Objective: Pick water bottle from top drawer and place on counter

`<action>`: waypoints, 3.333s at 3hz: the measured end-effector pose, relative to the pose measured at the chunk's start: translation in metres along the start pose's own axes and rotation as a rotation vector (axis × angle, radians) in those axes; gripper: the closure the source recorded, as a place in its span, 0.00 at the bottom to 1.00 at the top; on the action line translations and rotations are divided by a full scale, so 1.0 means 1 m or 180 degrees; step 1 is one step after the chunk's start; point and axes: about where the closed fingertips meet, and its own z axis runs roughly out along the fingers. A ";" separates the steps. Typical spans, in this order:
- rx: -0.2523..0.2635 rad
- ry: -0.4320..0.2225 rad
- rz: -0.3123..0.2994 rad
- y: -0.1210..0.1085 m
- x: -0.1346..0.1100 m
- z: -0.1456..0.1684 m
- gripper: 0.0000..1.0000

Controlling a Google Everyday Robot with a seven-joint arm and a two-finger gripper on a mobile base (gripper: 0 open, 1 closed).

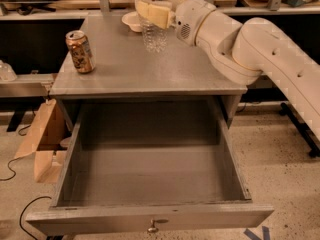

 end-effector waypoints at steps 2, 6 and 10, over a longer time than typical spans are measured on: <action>0.0350 0.0168 0.0336 -0.054 0.075 0.025 1.00; 0.0427 0.0042 0.0459 -0.070 0.145 0.002 0.57; 0.0283 0.0185 0.0337 -0.069 0.127 -0.003 0.00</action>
Offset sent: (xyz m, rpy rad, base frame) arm 0.1051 -0.0271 -0.1206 0.0893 0.1960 -0.1336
